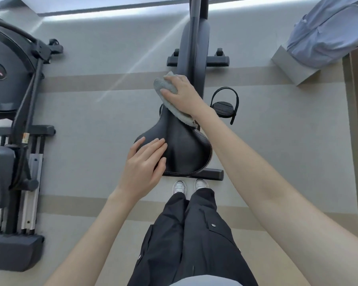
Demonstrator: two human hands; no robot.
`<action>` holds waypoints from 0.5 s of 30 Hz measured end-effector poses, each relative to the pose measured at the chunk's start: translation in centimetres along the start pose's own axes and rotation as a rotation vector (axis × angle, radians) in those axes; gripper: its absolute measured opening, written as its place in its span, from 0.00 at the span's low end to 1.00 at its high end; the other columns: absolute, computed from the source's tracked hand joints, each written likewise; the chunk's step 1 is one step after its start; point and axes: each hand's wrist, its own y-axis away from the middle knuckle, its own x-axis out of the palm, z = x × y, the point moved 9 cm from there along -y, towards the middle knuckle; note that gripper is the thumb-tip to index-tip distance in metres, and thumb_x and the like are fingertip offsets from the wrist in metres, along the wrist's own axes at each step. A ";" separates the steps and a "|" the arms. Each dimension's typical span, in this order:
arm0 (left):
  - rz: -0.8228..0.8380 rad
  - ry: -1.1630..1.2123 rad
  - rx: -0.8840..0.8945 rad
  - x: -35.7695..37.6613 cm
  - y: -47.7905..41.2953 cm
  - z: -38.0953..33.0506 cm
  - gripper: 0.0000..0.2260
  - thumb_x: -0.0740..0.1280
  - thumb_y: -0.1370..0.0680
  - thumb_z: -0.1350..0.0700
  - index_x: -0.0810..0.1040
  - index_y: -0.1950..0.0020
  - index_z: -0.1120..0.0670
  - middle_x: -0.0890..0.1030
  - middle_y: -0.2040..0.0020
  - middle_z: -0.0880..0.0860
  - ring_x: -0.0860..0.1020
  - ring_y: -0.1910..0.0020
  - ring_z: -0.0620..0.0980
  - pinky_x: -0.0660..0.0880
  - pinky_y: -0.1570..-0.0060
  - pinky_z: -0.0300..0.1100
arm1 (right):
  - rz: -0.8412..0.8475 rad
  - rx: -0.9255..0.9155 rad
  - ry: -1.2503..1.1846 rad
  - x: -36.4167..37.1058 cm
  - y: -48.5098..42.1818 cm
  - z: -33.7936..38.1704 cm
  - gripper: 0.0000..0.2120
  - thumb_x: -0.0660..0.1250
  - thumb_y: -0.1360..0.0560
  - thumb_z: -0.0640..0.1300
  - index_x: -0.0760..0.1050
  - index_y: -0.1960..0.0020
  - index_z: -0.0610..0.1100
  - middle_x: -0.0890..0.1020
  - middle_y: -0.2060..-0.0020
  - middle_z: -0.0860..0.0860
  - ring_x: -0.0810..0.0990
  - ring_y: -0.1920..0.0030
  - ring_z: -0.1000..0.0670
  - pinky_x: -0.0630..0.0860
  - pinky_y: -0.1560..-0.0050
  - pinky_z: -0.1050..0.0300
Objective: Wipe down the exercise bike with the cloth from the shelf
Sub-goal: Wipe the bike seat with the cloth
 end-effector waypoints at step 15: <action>0.091 0.006 0.159 -0.4 -0.7 0.3 0.15 0.58 0.21 0.57 0.82 0.46 0.62 0.82 0.44 0.56 0.80 0.45 0.53 0.62 0.31 0.48 | -0.064 0.002 0.030 0.1 13.2 -3.8 0.21 0.57 0.21 0.55 0.62 0.28 0.60 0.70 0.35 0.51 0.72 0.37 0.47 0.68 0.36 0.45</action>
